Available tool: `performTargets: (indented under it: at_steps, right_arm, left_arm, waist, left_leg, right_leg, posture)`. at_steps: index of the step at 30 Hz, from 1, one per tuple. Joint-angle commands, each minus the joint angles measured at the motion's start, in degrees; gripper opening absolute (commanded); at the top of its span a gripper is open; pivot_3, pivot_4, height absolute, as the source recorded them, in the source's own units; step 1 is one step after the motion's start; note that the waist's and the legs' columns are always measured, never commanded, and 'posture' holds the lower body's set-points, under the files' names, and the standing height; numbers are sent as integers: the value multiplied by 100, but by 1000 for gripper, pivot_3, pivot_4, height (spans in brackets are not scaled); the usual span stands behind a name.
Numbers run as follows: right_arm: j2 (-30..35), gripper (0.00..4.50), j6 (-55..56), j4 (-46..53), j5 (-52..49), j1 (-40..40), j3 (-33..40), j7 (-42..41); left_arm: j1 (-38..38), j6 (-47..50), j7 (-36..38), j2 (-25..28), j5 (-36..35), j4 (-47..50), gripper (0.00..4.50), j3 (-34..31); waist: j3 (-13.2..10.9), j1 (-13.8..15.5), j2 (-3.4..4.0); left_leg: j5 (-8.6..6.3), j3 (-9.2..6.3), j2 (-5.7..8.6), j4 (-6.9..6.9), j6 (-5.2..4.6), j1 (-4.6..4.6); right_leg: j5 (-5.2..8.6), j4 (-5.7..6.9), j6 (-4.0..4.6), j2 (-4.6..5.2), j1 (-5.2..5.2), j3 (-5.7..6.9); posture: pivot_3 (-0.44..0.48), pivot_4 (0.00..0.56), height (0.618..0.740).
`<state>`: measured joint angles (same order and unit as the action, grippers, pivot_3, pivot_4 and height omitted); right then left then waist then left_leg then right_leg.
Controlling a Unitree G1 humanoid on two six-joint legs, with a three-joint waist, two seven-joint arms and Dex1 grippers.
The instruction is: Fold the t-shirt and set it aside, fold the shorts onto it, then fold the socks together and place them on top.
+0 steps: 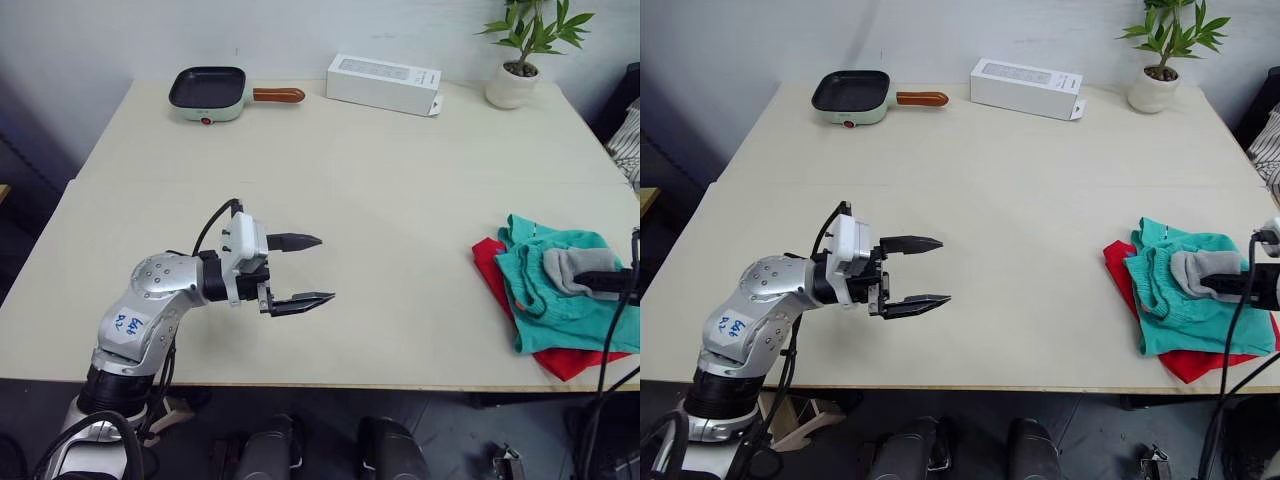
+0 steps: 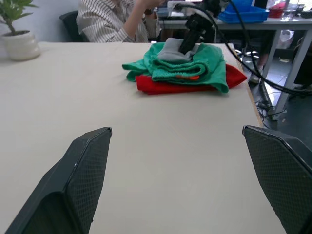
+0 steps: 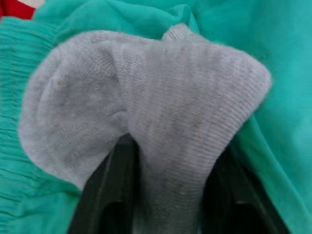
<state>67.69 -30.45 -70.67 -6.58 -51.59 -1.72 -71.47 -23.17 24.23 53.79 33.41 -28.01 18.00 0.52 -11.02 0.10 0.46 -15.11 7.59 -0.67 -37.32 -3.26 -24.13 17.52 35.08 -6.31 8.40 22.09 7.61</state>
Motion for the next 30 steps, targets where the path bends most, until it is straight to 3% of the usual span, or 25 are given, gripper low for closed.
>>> performTargets:
  at_steps: [1,5,10,14,16,18,21,24,30]
  right_arm:
    - [549,3089,552,-51,110,49,278,-36]
    - [1011,4401,1629,50,495,108,215,79]
    - [1156,4480,2956,381,490,-459,441,-382]
    - [94,4480,3593,1647,-564,-41,1053,-1201]
    - [-657,4480,4122,2788,-1088,763,1330,-1203]
    - [-1265,4480,4204,3942,-1394,1484,1341,-1126]
    - [-2048,4480,4520,4895,-1455,2043,994,-1103]
    - [-2738,4480,4923,5099,-1332,2163,613,-1057]
    - [-3329,4480,5704,4600,-1105,2224,200,-1099]
  left_arm:
    - [-30,-105,-130,157,-45,-67,4500,-437]
    - [280,-177,74,540,93,-223,4500,-570]
    - [1011,-670,312,965,227,-448,4500,-1025]
    - [1665,-1230,277,1111,547,-663,4500,-1298]
    - [1937,-1434,242,1149,664,-744,4500,-1429]
    - [2159,-1581,227,1174,739,-766,4500,-1520]
    - [2430,-1804,162,1167,895,-691,4500,-1590]
    - [2610,-2033,73,1110,1026,-715,4500,-1631]
    - [2763,-2322,20,1032,1051,-729,4500,-1672]
  waist:
    - [-1,-12,3]
    - [0,-39,6]
    - [-4,-199,12]
    - [-11,-332,-15]
    - [-12,-331,-30]
    - [-11,-291,-39]
    - [-26,-123,-12]
    - [-25,-90,-15]
    - [-20,-44,-32]
  left_leg:
    - [0,0,0,1,0,0]
    - [0,18,-2,6,1,6]
    - [-2,67,-7,13,3,9]
    - [-19,90,-32,21,24,59]
    - [-34,89,-47,29,36,98]
    - [-39,76,-55,26,38,95]
    - [-42,79,-50,21,43,71]
    - [-37,87,-43,13,32,60]
    - [-58,88,-27,5,35,75]
  right_leg:
    - [0,0,0,-1,0,1]
    - [0,1,0,-6,8,5]
    - [0,41,0,0,52,-16]
    - [0,44,5,4,27,-14]
    - [2,45,9,-1,-7,-11]
    - [6,56,18,4,-7,-18]
    - [11,85,27,7,28,-20]
    - [11,84,27,12,40,-14]
    - [-2,78,16,29,25,-19]
  posture:
    - [0,150,740]
    - [0,150,740]
    - [0,150,740]
    - [0,150,740]
    - [0,150,740]
    - [0,150,740]
    - [0,150,740]
    - [0,150,740]
    - [0,150,740]
